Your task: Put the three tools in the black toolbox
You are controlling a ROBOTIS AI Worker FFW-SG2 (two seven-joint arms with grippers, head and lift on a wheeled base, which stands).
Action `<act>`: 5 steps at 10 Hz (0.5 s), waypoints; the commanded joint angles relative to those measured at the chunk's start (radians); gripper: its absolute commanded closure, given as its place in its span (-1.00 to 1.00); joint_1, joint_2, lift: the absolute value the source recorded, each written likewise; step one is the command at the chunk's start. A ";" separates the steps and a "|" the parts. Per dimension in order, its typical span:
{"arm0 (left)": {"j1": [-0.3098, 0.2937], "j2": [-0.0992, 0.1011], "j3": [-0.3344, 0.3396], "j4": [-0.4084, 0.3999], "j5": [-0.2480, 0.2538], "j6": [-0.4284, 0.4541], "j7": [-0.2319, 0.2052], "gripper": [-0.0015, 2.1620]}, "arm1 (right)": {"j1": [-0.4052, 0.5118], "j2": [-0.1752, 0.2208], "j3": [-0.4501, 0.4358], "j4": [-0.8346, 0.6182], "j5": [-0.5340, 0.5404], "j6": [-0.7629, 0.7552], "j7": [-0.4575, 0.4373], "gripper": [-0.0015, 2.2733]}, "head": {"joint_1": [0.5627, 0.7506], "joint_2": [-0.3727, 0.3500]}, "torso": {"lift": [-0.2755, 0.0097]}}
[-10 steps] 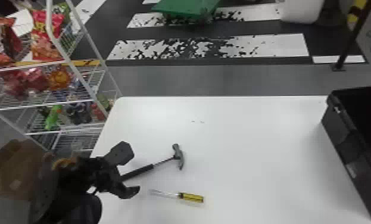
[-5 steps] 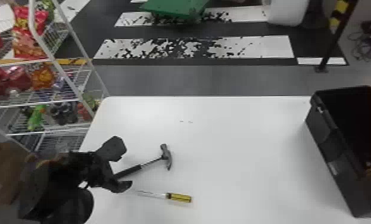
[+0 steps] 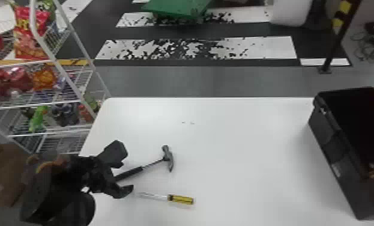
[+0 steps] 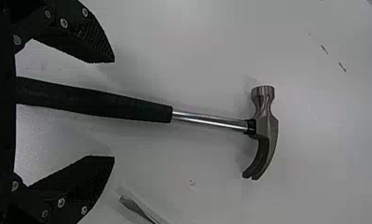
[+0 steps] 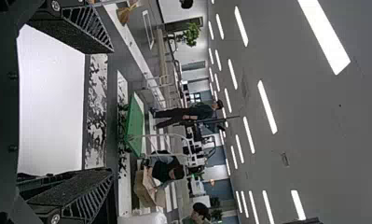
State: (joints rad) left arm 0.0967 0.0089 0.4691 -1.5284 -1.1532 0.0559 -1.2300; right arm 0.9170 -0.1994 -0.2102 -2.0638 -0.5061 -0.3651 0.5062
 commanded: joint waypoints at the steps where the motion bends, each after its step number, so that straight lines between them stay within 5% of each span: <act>1: 0.001 -0.003 0.002 0.011 0.009 0.011 -0.003 -0.62 | 0.005 0.000 0.000 -0.002 0.001 -0.001 0.000 -0.93 | 0.41 0.49 | 0.54; 3: 0.001 -0.003 0.003 0.010 0.015 0.035 -0.022 -0.33 | 0.013 0.000 -0.003 -0.007 0.001 -0.007 0.000 -0.93 | 0.41 0.48 | 0.54; 5: 0.000 -0.003 0.019 -0.004 0.024 0.063 -0.042 0.25 | 0.016 0.002 -0.003 -0.010 0.004 -0.016 0.000 -0.93 | 0.41 0.49 | 0.54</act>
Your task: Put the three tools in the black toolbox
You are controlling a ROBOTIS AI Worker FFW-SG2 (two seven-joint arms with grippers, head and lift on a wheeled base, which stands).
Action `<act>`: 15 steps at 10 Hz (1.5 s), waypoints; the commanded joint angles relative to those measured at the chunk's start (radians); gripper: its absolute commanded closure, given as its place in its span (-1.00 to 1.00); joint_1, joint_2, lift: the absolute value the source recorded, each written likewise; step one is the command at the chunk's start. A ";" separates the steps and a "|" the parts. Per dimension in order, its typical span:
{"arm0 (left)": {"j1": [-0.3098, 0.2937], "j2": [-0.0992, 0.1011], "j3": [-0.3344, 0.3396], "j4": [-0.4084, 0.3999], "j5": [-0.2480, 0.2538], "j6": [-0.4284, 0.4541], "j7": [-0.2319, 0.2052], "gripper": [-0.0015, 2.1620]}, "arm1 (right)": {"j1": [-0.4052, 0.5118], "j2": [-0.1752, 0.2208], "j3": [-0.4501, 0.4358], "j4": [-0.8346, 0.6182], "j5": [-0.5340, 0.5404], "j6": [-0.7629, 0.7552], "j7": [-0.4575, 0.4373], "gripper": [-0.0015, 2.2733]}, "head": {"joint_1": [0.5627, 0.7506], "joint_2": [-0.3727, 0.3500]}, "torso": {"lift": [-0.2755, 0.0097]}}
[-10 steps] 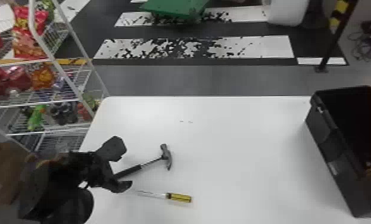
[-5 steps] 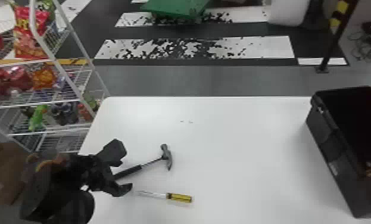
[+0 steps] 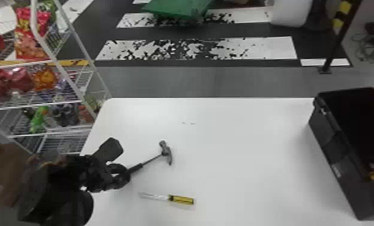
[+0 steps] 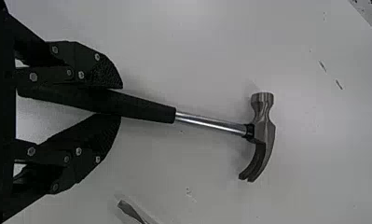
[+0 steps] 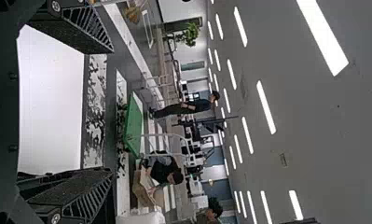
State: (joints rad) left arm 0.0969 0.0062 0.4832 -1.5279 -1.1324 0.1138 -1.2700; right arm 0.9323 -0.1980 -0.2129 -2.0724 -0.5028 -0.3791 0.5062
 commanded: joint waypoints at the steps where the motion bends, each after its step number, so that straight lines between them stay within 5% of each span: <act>1: 0.000 -0.002 0.012 -0.017 0.016 0.030 -0.017 0.45 | 0.000 0.002 0.001 -0.002 0.001 -0.002 0.000 -0.93 | 0.41 0.50 | 0.54; 2: 0.003 -0.002 0.014 -0.037 0.040 0.073 -0.035 0.61 | -0.003 0.002 0.003 0.000 0.001 -0.005 -0.002 -0.93 | 0.41 0.52 | 0.54; 5: 0.010 -0.009 0.012 -0.152 0.158 0.254 -0.078 0.61 | -0.013 0.003 0.010 0.005 0.001 -0.008 -0.002 -0.93 | 0.41 0.53 | 0.54; 7: -0.009 -0.009 0.005 -0.284 0.349 0.597 -0.089 0.61 | -0.023 0.002 0.018 0.015 0.000 -0.020 0.000 -0.93 | 0.41 0.52 | 0.54; 9: -0.008 -0.009 -0.006 -0.419 0.516 0.827 -0.063 0.61 | -0.032 0.000 0.024 0.015 -0.002 -0.020 0.000 -0.93 | 0.41 0.46 | 0.54; 11: 0.083 -0.009 -0.118 -0.528 0.652 0.916 0.075 0.61 | -0.033 -0.008 0.024 0.000 -0.010 -0.014 0.006 -0.92 | 0.41 0.38 | 0.54; 13: 0.176 -0.009 -0.284 -0.623 0.681 0.904 0.210 0.61 | -0.035 -0.018 0.015 -0.031 -0.013 0.023 0.006 -0.92 | 0.41 0.21 | 0.54; 15: 0.190 -0.009 -0.425 -0.658 0.681 0.944 0.281 0.61 | -0.044 -0.029 0.004 -0.072 -0.019 0.081 0.006 -0.91 | 0.41 -0.10 | 0.54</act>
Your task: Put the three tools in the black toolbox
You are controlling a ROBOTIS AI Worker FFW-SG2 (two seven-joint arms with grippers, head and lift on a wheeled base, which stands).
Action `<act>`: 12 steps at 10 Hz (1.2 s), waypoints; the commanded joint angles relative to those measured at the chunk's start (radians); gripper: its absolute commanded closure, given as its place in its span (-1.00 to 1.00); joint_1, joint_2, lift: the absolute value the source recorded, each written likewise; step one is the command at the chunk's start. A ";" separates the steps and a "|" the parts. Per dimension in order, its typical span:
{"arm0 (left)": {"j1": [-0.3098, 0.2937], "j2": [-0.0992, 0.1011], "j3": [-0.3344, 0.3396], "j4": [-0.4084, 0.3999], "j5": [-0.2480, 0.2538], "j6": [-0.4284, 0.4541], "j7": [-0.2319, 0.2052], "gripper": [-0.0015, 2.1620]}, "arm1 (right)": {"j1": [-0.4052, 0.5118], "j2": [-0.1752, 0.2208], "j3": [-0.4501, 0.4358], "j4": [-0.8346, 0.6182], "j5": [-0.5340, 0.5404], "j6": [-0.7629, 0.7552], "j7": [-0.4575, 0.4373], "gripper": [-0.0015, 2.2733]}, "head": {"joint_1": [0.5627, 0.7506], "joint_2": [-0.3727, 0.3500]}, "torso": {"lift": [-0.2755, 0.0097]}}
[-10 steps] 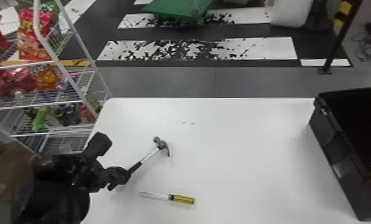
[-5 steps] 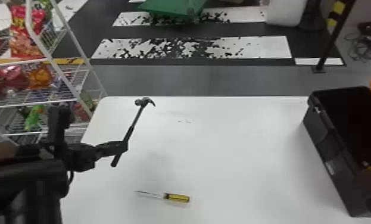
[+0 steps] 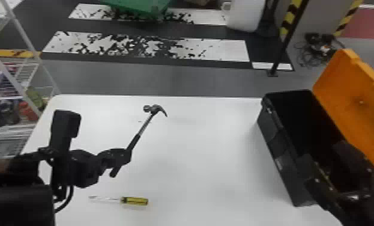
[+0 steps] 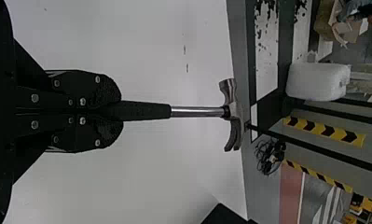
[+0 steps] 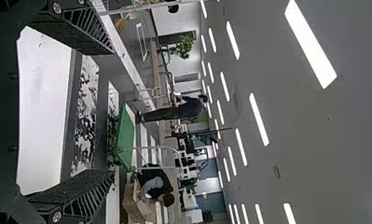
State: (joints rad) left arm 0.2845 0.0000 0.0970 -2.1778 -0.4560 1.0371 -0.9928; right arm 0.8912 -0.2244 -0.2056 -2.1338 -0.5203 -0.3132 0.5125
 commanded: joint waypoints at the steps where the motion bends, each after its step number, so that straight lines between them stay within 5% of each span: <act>1: 0.001 -0.003 -0.079 -0.025 0.027 0.061 0.028 0.61 | -0.005 -0.006 -0.003 -0.014 -0.003 0.024 0.000 -0.91 | 0.41 -0.24 | 0.54; 5: -0.001 -0.003 -0.172 -0.042 0.275 0.146 0.163 0.61 | -0.020 -0.035 -0.005 -0.008 -0.015 0.086 0.000 -0.91 | 0.41 -0.62 | 0.54; 7: 0.022 -0.003 -0.212 -0.085 0.361 0.146 0.192 0.61 | -0.026 -0.052 -0.012 0.003 -0.032 0.107 0.000 -0.91 | 0.41 -0.76 | 0.54; 8: 0.033 -0.003 -0.217 -0.119 0.421 0.162 0.195 0.61 | -0.029 -0.058 -0.012 0.009 -0.038 0.110 0.000 -0.91 | 0.41 -0.86 | 0.54; 12: 0.114 -0.003 -0.261 -0.301 0.504 0.278 0.180 0.61 | -0.069 -0.092 -0.031 0.061 -0.086 0.138 0.000 -0.91 | 0.41 -0.94 | 0.54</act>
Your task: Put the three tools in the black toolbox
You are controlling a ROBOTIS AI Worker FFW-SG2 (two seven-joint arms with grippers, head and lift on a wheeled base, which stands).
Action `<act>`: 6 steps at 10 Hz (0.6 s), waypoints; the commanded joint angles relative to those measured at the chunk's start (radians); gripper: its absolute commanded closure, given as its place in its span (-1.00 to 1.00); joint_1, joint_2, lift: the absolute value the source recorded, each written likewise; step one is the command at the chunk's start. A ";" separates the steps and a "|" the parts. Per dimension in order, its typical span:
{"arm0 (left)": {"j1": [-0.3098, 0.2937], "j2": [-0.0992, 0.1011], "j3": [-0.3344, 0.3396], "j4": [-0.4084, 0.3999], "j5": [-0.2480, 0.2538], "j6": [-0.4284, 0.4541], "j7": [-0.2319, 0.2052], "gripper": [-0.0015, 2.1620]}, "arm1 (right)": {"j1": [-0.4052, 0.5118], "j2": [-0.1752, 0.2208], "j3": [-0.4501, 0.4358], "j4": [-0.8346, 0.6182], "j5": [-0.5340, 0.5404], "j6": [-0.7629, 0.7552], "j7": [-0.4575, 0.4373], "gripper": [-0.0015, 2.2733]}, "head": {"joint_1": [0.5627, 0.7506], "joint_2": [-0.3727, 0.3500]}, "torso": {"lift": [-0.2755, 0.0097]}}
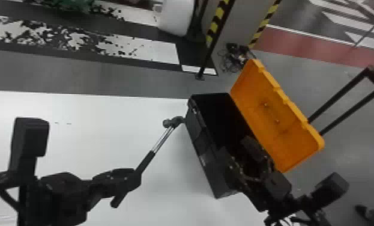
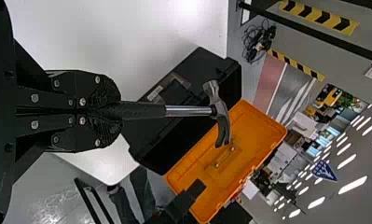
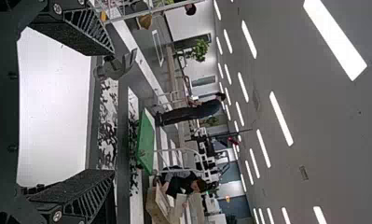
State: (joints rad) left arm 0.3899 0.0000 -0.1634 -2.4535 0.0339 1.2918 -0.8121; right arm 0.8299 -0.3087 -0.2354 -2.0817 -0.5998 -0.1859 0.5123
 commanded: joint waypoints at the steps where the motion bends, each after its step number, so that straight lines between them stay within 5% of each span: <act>1: 0.050 -0.003 -0.004 -0.059 0.015 0.018 -0.002 0.61 | -0.025 -0.017 -0.005 0.019 -0.018 0.050 0.000 -0.91 | 0.41 -0.94 | 0.54; 5: 0.116 0.002 -0.010 -0.091 -0.032 -0.124 0.007 0.61 | -0.132 -0.029 -0.073 0.017 -0.051 0.452 0.025 -0.91 | 0.41 -0.94 | 0.54; 6: 0.115 0.018 -0.008 -0.090 -0.032 -0.124 0.007 0.61 | -0.167 -0.029 -0.099 0.015 -0.049 0.566 0.038 -0.91 | 0.41 -0.94 | 0.54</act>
State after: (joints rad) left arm 0.5044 0.0109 -0.1732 -2.5445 0.0028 1.1727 -0.8054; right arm 0.6826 -0.3374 -0.3187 -2.0653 -0.6479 0.3165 0.5511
